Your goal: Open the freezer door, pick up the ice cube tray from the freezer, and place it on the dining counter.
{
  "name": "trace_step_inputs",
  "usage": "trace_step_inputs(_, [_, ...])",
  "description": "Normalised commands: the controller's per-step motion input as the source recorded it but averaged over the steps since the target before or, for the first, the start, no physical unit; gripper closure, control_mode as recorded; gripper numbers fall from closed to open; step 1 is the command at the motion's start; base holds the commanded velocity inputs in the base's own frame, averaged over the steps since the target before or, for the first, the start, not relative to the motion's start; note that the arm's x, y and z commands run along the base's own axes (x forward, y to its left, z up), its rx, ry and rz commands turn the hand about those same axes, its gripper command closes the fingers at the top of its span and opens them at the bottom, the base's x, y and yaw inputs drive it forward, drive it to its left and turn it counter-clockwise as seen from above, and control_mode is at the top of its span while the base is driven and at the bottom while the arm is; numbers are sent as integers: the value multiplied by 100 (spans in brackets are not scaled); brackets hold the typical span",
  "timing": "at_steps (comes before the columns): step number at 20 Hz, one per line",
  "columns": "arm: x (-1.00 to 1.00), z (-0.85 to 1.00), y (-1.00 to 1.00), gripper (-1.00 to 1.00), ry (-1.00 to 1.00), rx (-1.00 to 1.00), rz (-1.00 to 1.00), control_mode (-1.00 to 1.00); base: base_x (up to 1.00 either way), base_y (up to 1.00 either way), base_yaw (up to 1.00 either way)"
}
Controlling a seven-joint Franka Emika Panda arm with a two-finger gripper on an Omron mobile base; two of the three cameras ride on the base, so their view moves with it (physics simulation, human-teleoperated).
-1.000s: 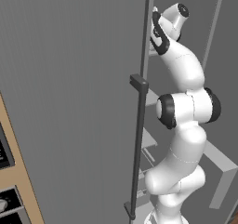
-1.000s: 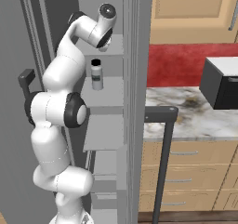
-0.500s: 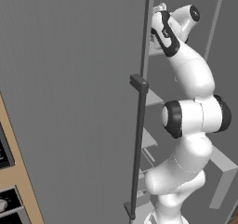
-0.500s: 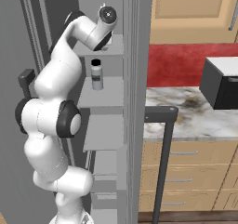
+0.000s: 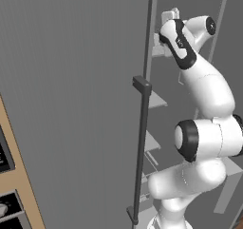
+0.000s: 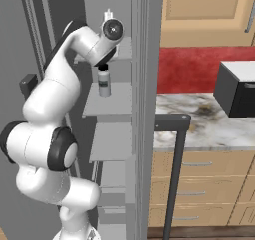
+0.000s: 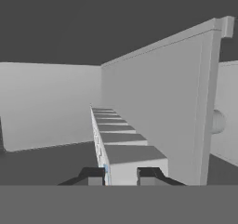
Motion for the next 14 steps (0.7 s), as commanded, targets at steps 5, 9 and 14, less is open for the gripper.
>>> trace_step_inputs(5, [-60, 14, -8, 100, -2, 0, 0, -100, 0, 0, 0])
trace_step_inputs(9, [-57, 17, -12, 100, -1, 0, 0, -100, 0, 0, 0])
trace_step_inputs(14, [-58, 19, -15, 100, 0, 0, -1, -100, 0, 0, 0])
